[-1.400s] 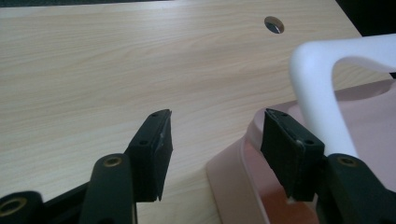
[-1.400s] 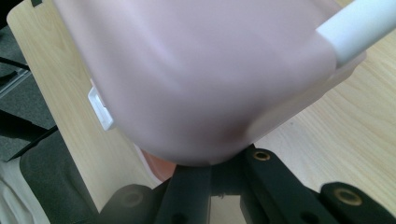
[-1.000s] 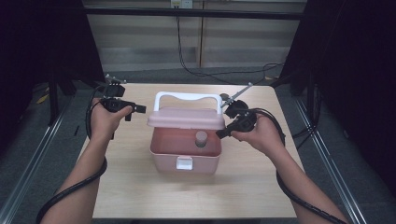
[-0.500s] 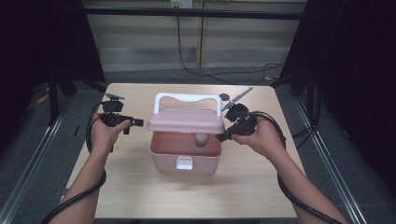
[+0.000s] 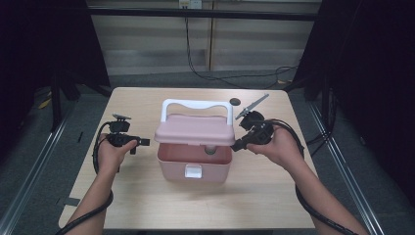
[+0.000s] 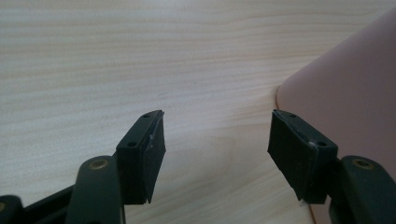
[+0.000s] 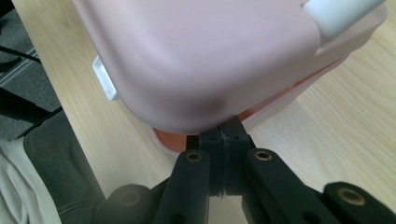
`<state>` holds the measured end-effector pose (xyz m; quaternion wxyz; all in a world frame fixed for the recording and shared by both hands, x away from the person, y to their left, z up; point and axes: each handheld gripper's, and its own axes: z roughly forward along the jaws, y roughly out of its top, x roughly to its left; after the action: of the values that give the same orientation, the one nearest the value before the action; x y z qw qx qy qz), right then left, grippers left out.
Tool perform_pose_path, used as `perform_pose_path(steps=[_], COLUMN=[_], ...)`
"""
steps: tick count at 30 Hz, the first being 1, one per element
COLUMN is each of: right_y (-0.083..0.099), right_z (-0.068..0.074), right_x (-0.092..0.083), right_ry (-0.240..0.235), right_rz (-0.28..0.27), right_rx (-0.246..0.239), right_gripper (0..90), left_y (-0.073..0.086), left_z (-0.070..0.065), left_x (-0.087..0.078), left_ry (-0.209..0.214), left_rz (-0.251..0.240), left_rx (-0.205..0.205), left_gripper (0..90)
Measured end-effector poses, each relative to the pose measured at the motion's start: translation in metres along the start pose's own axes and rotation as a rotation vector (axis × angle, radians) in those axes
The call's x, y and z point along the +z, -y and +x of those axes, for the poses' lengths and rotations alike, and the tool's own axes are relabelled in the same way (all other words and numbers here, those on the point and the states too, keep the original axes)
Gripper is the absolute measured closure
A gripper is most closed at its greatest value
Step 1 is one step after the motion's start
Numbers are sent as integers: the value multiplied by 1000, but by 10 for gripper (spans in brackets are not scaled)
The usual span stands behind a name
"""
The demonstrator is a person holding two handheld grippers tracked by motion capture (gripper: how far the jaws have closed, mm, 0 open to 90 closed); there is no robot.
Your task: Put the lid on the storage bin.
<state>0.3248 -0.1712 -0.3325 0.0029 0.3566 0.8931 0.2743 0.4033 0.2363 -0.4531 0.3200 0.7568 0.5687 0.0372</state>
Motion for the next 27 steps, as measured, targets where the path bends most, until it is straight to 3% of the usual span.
perform_pose_path(steps=[11, 27], right_y=[4, 9], right_z=[1, 0], right_x=[5, 9], right_ry=[-2, -6], right_rz=[14, 23], right_rx=[-7, -15], right_gripper=[886, 871], left_y=[14, 26], left_z=[8, 9], left_x=[9, 16], left_ry=[-14, -26], left_rz=[14, 12], left_rx=[0, 3], left_gripper=[363, 359])
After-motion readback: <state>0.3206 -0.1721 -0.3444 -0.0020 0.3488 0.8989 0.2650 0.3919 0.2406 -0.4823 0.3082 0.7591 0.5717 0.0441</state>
